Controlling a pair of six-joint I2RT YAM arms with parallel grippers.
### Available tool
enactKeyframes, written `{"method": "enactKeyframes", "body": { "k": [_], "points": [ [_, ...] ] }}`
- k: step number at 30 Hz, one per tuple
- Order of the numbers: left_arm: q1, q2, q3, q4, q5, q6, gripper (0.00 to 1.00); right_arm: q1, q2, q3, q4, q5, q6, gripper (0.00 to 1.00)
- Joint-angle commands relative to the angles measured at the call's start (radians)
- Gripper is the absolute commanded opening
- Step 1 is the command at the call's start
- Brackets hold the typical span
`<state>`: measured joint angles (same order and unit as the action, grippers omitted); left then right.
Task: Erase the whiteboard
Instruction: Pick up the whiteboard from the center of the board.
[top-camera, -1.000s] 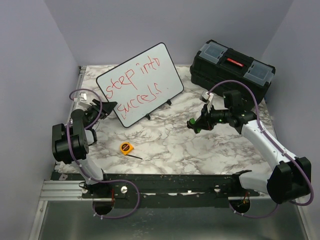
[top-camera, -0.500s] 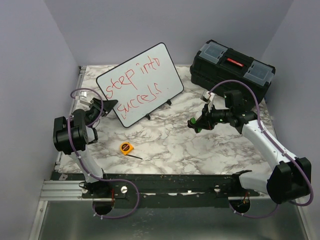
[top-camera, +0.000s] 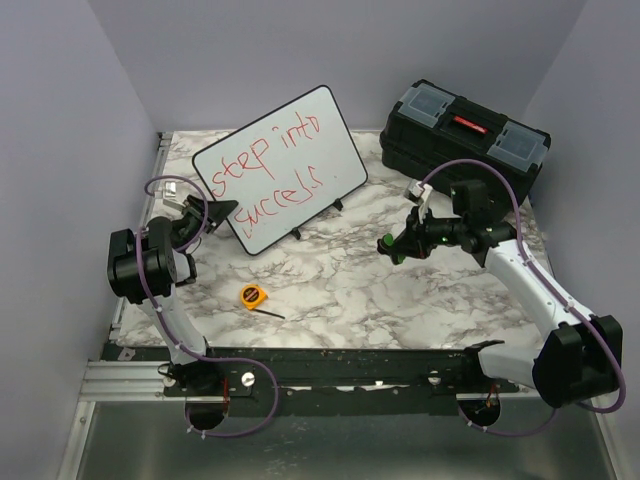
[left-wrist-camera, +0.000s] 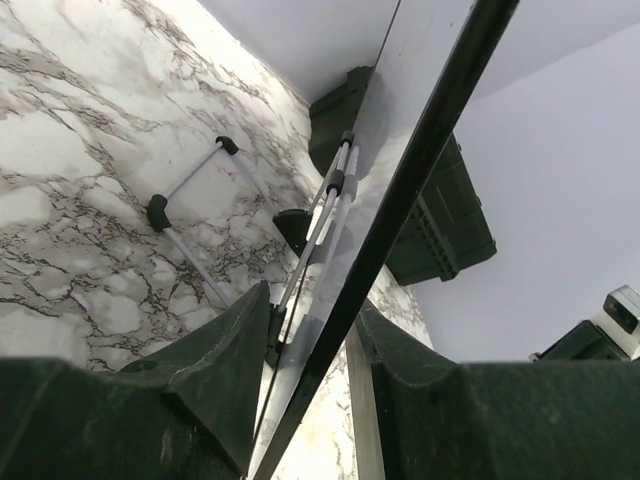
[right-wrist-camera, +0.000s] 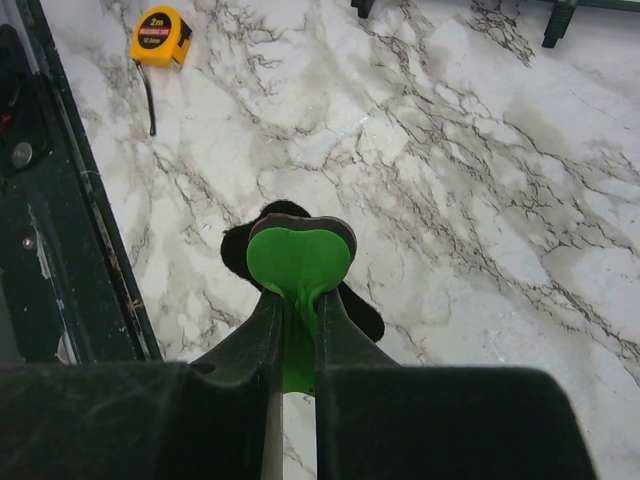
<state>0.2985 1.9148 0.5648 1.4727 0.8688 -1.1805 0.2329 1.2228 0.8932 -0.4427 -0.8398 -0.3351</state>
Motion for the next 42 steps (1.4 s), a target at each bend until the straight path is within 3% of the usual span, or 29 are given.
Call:
{"method": "enactKeyframes", "body": {
  "k": [1, 3, 6, 7, 15, 24, 29, 42],
  "points": [
    [-0.007, 0.009, 0.000, 0.116, 0.019, -0.005, 0.34, -0.009, -0.023, -0.001, -0.014, -0.013, -0.015, 0.01],
    [-0.007, 0.010, 0.003, 0.116, 0.022, -0.004, 0.28, -0.011, -0.026, -0.002, -0.014, -0.013, -0.015, 0.01],
    [-0.006, 0.022, 0.022, 0.118, 0.043, -0.017, 0.02, -0.013, -0.028, -0.002, -0.017, -0.015, -0.016, 0.01],
    [-0.007, 0.023, 0.025, 0.117, 0.045, -0.018, 0.00, -0.014, -0.028, -0.002, -0.016, -0.014, -0.017, 0.01],
    [-0.003, -0.123, 0.040, 0.070, 0.022, 0.011, 0.00, -0.023, -0.033, -0.001, -0.021, -0.019, -0.021, 0.01],
    [-0.043, -0.420, 0.138, -0.285, -0.030, 0.174, 0.00, -0.027, -0.029, -0.002, -0.021, -0.019, -0.024, 0.01],
    [-0.117, -0.557, 0.189, -0.486, -0.142, 0.281, 0.00, -0.035, -0.026, -0.001, -0.022, -0.014, -0.025, 0.01],
    [-0.237, -0.694, 0.250, -0.690, -0.272, 0.266, 0.00, -0.096, -0.033, -0.005, -0.028, -0.033, -0.029, 0.01]
  ]
}}
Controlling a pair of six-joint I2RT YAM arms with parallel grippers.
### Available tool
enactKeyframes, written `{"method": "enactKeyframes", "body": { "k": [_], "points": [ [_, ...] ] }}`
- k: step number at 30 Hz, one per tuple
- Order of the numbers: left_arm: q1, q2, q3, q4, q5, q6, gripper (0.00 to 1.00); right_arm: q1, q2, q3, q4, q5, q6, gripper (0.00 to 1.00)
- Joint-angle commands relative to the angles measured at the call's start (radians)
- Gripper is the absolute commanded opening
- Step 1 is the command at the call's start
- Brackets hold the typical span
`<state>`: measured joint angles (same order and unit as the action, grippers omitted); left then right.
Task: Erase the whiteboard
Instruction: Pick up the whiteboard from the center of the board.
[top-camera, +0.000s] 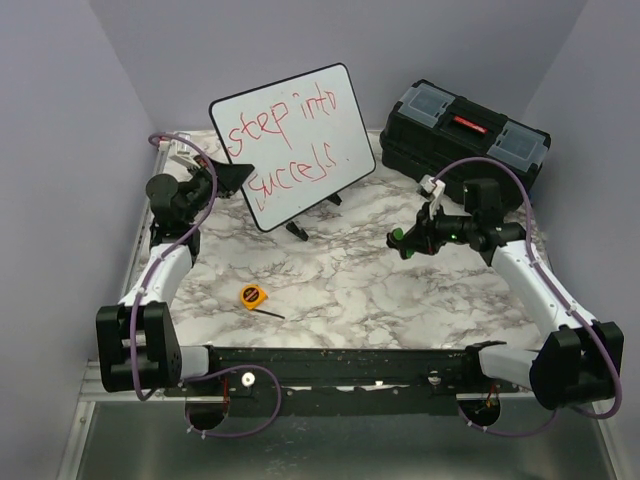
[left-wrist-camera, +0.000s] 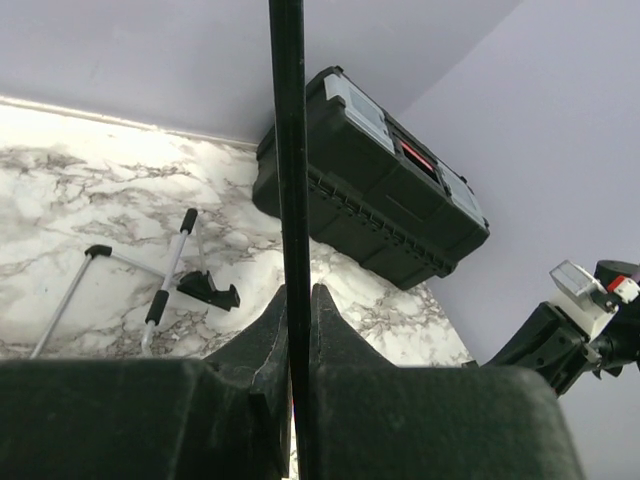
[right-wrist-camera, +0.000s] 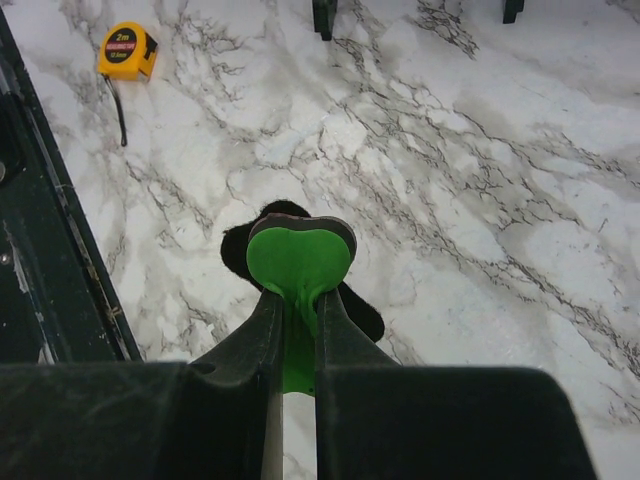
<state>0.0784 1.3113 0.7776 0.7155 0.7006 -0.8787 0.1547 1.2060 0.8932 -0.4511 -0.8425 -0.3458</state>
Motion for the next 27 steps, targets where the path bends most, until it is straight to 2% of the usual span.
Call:
{"method": "enactKeyframes", "body": {
  "k": [1, 19, 27],
  "points": [
    [-0.025, -0.103, 0.028, 0.060, -0.112, -0.038, 0.00, -0.021, -0.019, -0.005, -0.020, -0.032, -0.018, 0.01],
    [-0.157, -0.304, -0.233, 0.076, -0.178, -0.105, 0.00, -0.062, -0.020, -0.005, -0.037, -0.067, -0.036, 0.01],
    [-0.274, -0.386, -0.360, 0.092, -0.295, -0.112, 0.00, -0.070, -0.019, -0.003, -0.049, -0.091, -0.052, 0.01]
  ]
}}
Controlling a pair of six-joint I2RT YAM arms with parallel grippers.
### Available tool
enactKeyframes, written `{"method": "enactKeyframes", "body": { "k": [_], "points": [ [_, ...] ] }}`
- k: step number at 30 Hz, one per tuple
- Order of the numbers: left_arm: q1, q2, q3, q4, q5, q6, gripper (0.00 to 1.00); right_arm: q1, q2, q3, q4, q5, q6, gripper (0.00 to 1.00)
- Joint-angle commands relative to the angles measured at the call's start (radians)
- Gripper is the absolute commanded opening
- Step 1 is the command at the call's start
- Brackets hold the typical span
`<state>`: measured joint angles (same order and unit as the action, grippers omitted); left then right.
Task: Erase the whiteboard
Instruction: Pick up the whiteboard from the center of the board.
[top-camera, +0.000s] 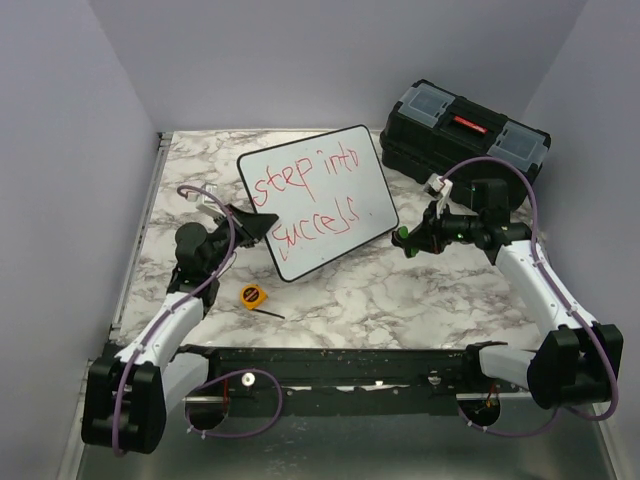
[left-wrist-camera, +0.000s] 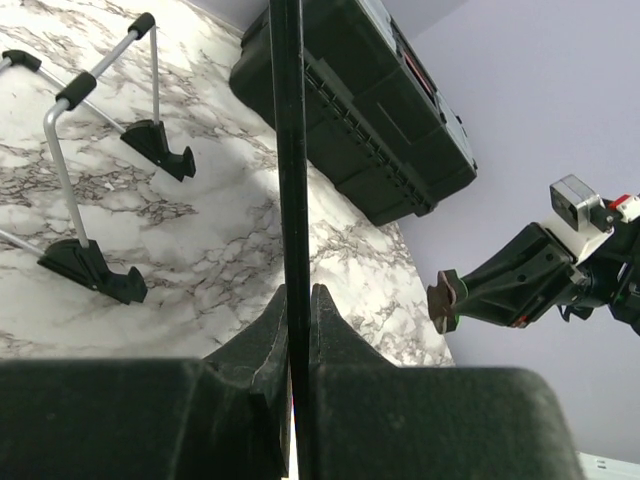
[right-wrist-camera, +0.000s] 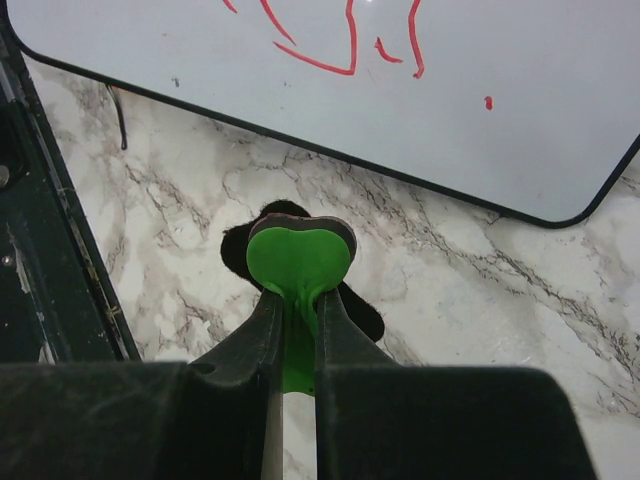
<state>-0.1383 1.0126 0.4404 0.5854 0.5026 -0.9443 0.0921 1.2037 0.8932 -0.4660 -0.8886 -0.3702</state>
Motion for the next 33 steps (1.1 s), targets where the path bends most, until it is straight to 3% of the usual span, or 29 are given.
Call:
{"method": "enactKeyframes", "body": {
  "k": [1, 18, 33],
  "points": [
    [-0.072, -0.100, -0.046, 0.230, -0.117, -0.047, 0.00, -0.008, -0.016, -0.001, -0.040, -0.053, -0.033, 0.01],
    [-0.315, -0.278, -0.259, 0.224, -0.389, -0.013, 0.00, -0.008, -0.043, 0.005, -0.176, -0.159, -0.228, 0.01],
    [-0.471, -0.272, -0.238, 0.108, -0.489, 0.020, 0.00, -0.008, -0.093, 0.073, -0.321, -0.125, -0.383, 0.01]
  ]
}}
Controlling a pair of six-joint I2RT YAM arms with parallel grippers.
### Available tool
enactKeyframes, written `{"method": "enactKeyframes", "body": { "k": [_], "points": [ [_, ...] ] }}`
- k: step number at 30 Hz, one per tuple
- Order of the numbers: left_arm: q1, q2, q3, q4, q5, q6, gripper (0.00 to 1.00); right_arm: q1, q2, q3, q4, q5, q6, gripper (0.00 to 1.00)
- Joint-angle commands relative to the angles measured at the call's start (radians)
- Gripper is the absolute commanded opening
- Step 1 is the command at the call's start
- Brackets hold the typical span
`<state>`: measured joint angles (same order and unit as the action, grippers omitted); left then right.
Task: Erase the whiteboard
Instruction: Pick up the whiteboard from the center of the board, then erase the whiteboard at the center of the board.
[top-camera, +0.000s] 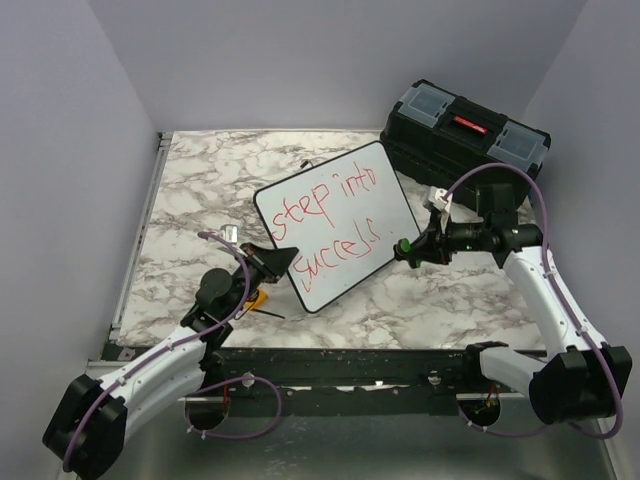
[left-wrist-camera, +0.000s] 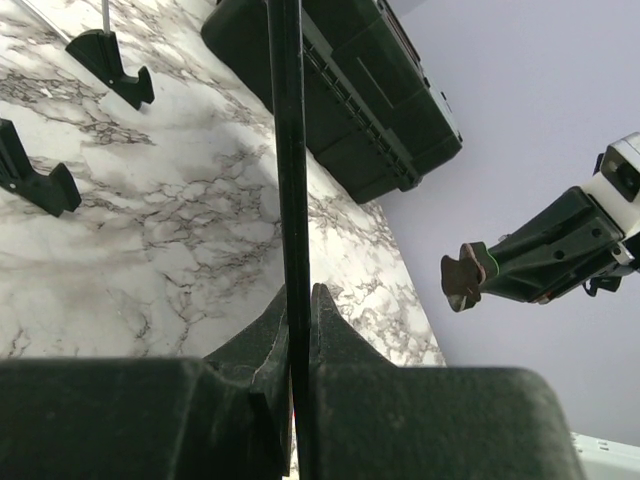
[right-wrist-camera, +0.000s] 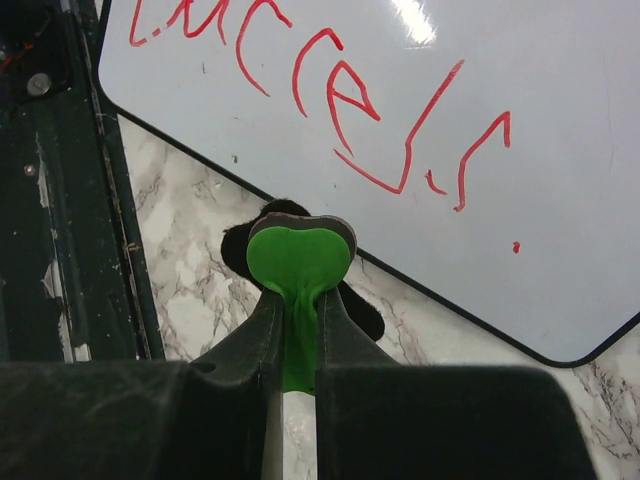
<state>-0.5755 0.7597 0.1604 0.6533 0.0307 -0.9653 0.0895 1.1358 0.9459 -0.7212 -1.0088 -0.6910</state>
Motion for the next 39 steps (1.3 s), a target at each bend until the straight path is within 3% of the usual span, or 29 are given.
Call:
{"method": "enactKeyframes", "body": {
  "k": [1, 14, 21, 27, 31, 34, 39],
  "points": [
    [-0.037, -0.017, 0.042, 0.036, -0.011, 0.037, 0.00, -0.005, -0.023, 0.022, -0.079, -0.005, -0.085, 0.01],
    [-0.069, -0.105, -0.005, -0.013, 0.034, 0.000, 0.00, -0.005, -0.042, -0.048, -0.055, -0.029, -0.084, 0.01],
    [-0.187, -0.063, -0.039, 0.075, -0.100, -0.012, 0.00, -0.004, -0.082, -0.001, -0.091, -0.073, -0.053, 0.01],
    [-0.362, 0.047, 0.009, 0.118, -0.296, 0.016, 0.00, 0.011, -0.071, 0.095, -0.177, -0.044, -0.071, 0.01],
    [-0.437, 0.129, 0.036, 0.163, -0.359, 0.025, 0.00, 0.048, -0.100, 0.090, -0.060, 0.002, 0.019, 0.01],
    [-0.479, 0.190, 0.068, 0.175, -0.392, 0.025, 0.00, 0.140, -0.098, 0.074, 0.018, 0.079, 0.091, 0.01],
    [-0.537, 0.306, 0.118, 0.233, -0.445, 0.015, 0.00, 0.421, -0.070, 0.056, 0.151, 0.299, 0.212, 0.01]
  ]
}}
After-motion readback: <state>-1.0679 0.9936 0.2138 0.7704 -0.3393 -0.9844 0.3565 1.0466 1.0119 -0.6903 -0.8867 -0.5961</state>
